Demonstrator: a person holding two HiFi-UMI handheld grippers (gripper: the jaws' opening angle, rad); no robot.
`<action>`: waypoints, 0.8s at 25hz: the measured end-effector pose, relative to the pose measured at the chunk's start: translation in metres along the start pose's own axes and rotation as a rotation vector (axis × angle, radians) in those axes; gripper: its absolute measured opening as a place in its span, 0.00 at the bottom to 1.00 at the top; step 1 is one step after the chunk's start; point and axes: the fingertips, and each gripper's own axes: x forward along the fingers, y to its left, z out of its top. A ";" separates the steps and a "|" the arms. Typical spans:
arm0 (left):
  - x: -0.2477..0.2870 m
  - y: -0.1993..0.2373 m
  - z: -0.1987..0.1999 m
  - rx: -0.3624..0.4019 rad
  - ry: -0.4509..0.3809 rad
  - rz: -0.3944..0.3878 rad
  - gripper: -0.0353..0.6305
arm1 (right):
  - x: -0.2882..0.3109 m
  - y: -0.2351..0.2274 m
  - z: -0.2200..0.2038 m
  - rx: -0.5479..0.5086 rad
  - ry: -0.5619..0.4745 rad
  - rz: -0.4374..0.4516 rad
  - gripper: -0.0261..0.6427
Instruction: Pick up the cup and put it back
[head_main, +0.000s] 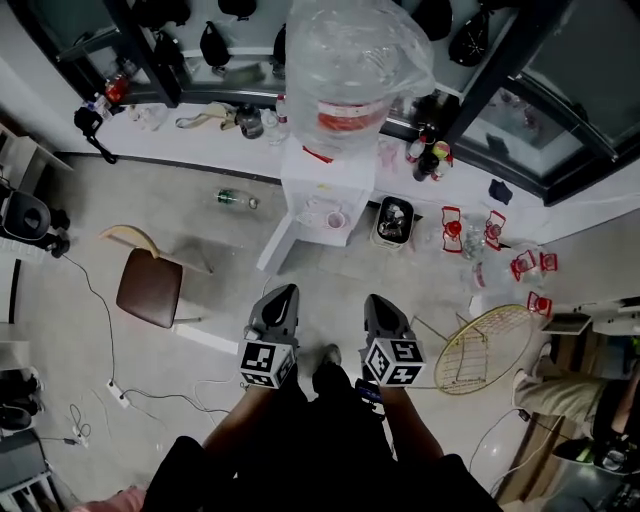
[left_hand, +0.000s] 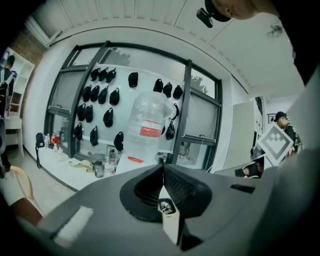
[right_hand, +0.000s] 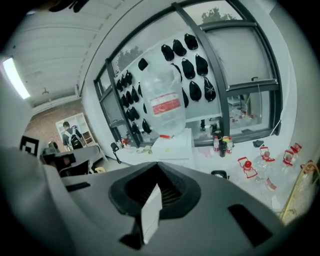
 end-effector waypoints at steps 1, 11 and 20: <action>-0.005 0.000 0.008 0.015 -0.012 -0.012 0.06 | -0.009 0.006 0.009 -0.002 -0.029 -0.009 0.03; -0.052 0.001 0.056 0.087 -0.117 -0.065 0.06 | -0.075 0.062 0.061 -0.079 -0.215 -0.022 0.03; -0.061 0.010 0.062 0.084 -0.130 -0.075 0.06 | -0.085 0.072 0.063 -0.092 -0.248 -0.045 0.03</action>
